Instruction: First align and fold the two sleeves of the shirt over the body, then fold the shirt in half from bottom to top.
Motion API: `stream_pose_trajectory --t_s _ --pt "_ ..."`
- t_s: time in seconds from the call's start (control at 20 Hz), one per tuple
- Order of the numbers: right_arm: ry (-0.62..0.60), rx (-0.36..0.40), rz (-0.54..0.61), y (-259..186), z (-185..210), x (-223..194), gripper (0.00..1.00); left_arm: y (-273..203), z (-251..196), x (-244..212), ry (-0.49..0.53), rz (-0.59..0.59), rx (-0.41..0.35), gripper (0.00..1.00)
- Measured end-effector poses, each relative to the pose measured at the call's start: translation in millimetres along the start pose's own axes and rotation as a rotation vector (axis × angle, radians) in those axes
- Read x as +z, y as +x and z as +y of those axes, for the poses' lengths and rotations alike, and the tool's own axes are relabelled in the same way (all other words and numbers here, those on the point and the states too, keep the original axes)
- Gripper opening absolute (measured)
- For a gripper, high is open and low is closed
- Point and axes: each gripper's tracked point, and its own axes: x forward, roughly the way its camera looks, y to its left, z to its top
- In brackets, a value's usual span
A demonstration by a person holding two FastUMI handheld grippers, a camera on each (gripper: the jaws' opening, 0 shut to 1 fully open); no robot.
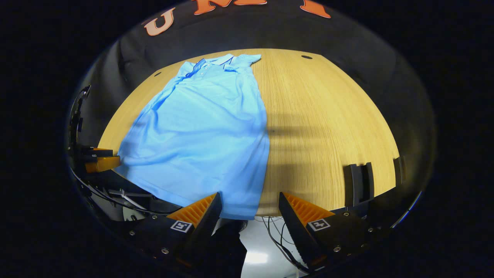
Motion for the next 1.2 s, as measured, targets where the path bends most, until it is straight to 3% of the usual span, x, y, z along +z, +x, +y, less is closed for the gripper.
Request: stream_pose_trajectory --t_s 0.3,0.4,0.55,0.7,0.8,0.9,1.0,1.2 --pt "0.000 -0.073 -0.014 7.3 -0.2 4.8 0.79 9.2 -7.6 -3.3 -0.016 -0.001 0.004 0.99" --pt "0.016 -0.081 -0.019 8.7 3.5 7.1 0.68 11.9 -8.1 1.8 -0.022 -0.013 0.005 0.99" --pt "0.066 -0.099 -0.028 12.3 5.7 13.1 0.34 14.4 -13.6 5.3 -0.030 -0.014 0.005 0.99" --pt "0.129 -0.101 -0.010 15.9 4.7 17.1 0.14 15.9 -28.9 11.6 -0.028 -0.033 -0.012 0.60" --pt "0.171 -0.070 0.001 16.4 7.5 18.8 0.06 18.5 -35.5 13.8 -0.046 -0.028 -0.002 0.16" --pt "0.232 0.063 0.021 18.1 30.1 17.6 0.02 17.0 -42.6 15.9 -0.066 -0.017 -0.023 0.10" --pt "0.220 0.048 0.016 14.8 22.8 18.1 0.02 12.6 -44.1 29.7 -0.083 -0.054 -0.028 0.10" --pt "0.202 0.087 -0.041 -6.5 26.5 39.9 0.02 -13.9 -43.4 60.3 -0.080 -0.134 -0.030 0.10"
